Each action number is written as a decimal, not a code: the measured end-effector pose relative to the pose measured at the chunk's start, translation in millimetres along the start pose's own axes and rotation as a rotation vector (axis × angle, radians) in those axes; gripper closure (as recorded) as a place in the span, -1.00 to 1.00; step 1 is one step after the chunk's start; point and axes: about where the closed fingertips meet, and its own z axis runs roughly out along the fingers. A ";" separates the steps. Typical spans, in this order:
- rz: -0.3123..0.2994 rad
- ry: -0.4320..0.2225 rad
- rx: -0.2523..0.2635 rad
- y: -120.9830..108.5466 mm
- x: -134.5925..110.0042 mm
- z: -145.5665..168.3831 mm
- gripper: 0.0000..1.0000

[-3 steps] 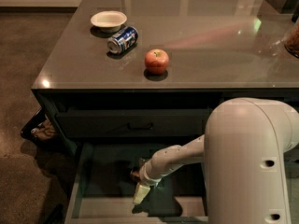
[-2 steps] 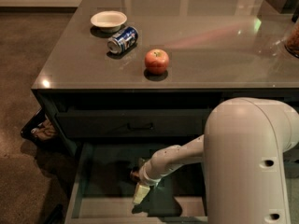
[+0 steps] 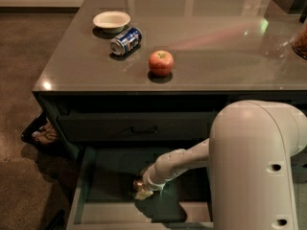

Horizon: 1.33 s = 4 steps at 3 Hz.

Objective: Pick orange can from middle drawer and place on counter

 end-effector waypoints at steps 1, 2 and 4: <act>0.000 0.000 0.000 0.0 0.0 0.0 0.18; 0.000 0.000 0.000 0.0 0.0 0.0 0.67; 0.000 0.000 0.000 0.1 0.0 0.1 1.00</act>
Offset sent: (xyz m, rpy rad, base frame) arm 0.0000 0.0000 0.0000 0.0000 0.0000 0.0000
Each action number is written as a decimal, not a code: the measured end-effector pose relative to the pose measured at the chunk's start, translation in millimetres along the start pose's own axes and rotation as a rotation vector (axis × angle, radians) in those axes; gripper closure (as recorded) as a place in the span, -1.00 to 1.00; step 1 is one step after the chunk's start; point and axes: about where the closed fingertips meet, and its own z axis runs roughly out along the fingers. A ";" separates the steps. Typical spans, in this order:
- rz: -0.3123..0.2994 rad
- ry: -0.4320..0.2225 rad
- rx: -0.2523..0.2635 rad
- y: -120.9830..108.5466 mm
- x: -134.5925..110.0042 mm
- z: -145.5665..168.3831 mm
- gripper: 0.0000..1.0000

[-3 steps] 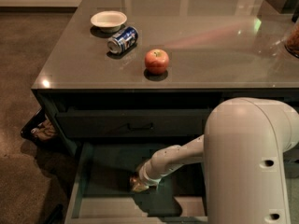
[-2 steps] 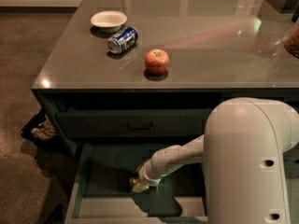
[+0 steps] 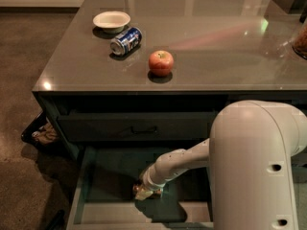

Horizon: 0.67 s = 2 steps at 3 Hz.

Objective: Pick orange can from middle drawer and place on counter

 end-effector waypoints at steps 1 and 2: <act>-0.013 -0.027 -0.007 1.7 -5.9 -4.9 1.00; -0.075 -0.105 0.000 -1.3 -32.1 -40.1 1.00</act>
Offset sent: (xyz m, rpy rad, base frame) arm -0.0075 0.0150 0.1311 0.2444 -0.1409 0.1659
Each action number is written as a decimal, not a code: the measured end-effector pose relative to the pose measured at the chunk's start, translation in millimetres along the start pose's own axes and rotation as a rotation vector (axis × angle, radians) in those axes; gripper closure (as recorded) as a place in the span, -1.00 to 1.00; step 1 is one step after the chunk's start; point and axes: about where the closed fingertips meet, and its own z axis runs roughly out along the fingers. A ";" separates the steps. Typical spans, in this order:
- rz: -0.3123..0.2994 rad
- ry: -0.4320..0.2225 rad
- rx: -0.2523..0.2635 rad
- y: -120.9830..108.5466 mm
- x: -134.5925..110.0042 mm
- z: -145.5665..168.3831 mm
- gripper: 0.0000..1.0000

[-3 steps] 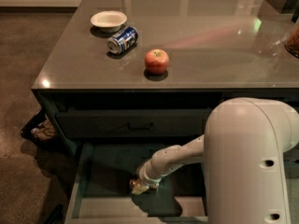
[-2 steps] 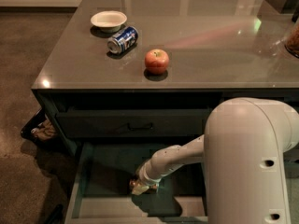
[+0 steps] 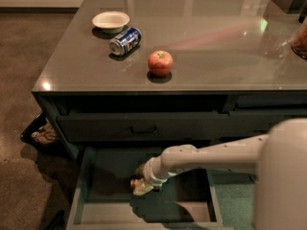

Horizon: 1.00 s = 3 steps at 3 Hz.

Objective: Pick orange can from middle drawer and place on counter

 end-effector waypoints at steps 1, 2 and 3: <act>-0.117 -0.098 0.042 5.4 -56.1 -50.1 1.00; -0.117 -0.099 0.041 5.5 -56.4 -50.1 1.00; -0.157 -0.092 0.072 1.8 -76.0 -69.7 1.00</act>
Offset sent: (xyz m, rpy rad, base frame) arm -0.0072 0.0101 0.0531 0.0605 -0.0748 0.0569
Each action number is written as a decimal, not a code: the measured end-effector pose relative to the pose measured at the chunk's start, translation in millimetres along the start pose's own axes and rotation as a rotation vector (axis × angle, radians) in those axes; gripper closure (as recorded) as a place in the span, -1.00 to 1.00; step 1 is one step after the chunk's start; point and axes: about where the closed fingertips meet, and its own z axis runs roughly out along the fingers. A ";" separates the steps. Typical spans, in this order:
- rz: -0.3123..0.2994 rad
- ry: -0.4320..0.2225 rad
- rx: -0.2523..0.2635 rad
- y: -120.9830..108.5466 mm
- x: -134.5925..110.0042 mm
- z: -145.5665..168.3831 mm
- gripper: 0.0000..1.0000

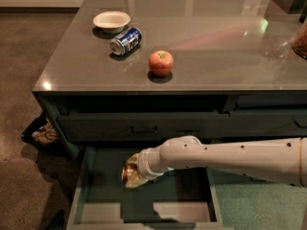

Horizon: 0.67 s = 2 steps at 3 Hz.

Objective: Pick orange can from middle drawer and place on counter

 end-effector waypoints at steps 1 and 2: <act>-0.061 0.017 0.065 -15.6 -31.7 -38.2 1.00; -0.161 0.049 0.169 -48.3 -76.2 -99.9 1.00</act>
Offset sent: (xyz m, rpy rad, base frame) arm 0.0283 -0.0098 0.1998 -0.0646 -0.3425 0.0054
